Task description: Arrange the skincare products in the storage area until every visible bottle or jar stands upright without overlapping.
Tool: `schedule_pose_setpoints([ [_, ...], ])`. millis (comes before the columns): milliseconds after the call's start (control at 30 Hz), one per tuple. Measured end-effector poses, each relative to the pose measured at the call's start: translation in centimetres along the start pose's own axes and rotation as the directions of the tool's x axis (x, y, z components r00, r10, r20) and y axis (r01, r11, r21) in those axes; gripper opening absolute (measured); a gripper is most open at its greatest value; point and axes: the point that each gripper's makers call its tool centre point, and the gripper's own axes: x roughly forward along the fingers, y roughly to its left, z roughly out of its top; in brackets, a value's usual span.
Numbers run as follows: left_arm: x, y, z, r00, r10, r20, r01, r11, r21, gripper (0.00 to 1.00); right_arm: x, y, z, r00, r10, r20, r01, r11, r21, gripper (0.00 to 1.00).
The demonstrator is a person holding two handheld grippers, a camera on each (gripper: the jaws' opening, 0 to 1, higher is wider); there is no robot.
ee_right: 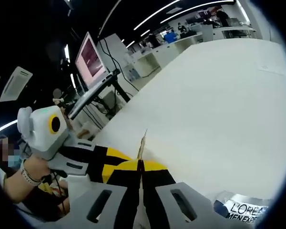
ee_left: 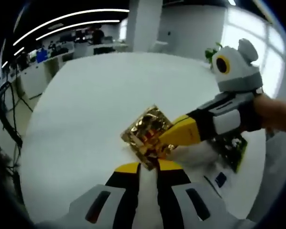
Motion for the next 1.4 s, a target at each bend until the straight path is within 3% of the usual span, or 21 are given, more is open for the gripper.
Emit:
schedule_pose_setpoints([
  [233,-1.5,-0.5,0.7,0.999,-0.008,0.033,0.009,1.000,-0.030,0.12,-1.2,0.6,-0.3,1.000,0.003,0.006,-0.003,1.000,-0.028,0.01],
  [333,-2.0,-1.9,1.9,0.991,-0.072,0.114,0.086,0.989,-0.117,0.13,-2.1,0.9,-0.2,1.000,0.004,0.010,-0.004,0.999,-0.041,0.01],
  [467,-2.5,-2.0,2.4,0.984,-0.102,0.143,0.120,0.985,-0.125,0.16,-3.4,1.1,0.3,0.999,-0.002,0.038,0.004,0.999,-0.053,0.01],
  [733,-3.0,-3.8,4.6,0.947,-0.191,0.257,0.245,0.949,-0.196,0.26,-5.5,2.2,0.6,0.998,0.009,0.070,-0.004,0.997,-0.079,0.01],
  [833,-3.9,-5.0,5.6,0.906,-0.269,0.326,0.353,0.907,-0.231,0.25,-6.4,2.5,1.0,0.996,0.020,0.090,-0.012,0.996,-0.083,0.01],
  [933,-4.5,-5.7,5.5,0.894,-0.299,0.335,0.383,0.897,-0.222,0.25,-7.3,3.5,1.1,0.993,0.046,0.106,-0.037,0.996,-0.085,0.01],
  [1000,-4.9,-6.5,5.6,0.878,-0.325,0.351,0.414,0.884,-0.218,0.25,-8.1,3.9,1.0,0.992,0.056,0.111,-0.046,0.995,-0.088,0.01],
  [1033,-5.3,-7.1,5.7,0.861,-0.354,0.364,0.448,0.867,-0.216,0.25,-8.4,4.0,1.0,0.992,0.056,0.113,-0.046,0.995,-0.092,0.01],
  [1067,-5.4,-7.2,5.9,0.853,-0.364,0.373,0.462,0.860,-0.218,0.25,-8.8,4.1,0.9,0.992,0.060,0.115,-0.048,0.993,-0.106,0.01],
  [1200,-5.3,-7.6,5.7,0.845,-0.396,0.360,0.482,0.855,-0.191,0.25,-10.1,4.8,0.7,0.989,0.077,0.128,-0.064,0.993,-0.103,0.01],
  [1233,-5.4,-7.9,5.8,0.835,-0.414,0.364,0.501,0.845,-0.188,0.25,-10.4,4.9,0.7,0.988,0.080,0.135,-0.067,0.993,-0.101,0.01],
  [1267,-5.7,-8.7,6.0,0.810,-0.452,0.374,0.541,0.822,-0.177,0.25,-10.7,4.9,0.7,0.987,0.083,0.136,-0.070,0.993,-0.100,0.01],
  [1367,-6.3,-10.2,6.4,0.767,-0.513,0.386,0.601,0.785,-0.150,0.23,-11.8,5.5,0.3,0.987,0.093,0.133,-0.079,0.991,-0.108,0.01],
  [1400,-6.2,-10.4,6.4,0.770,-0.511,0.381,0.596,0.790,-0.145,0.24,-12.3,5.7,0.3,0.985,0.096,0.143,-0.081,0.991,-0.109,0.01],
])
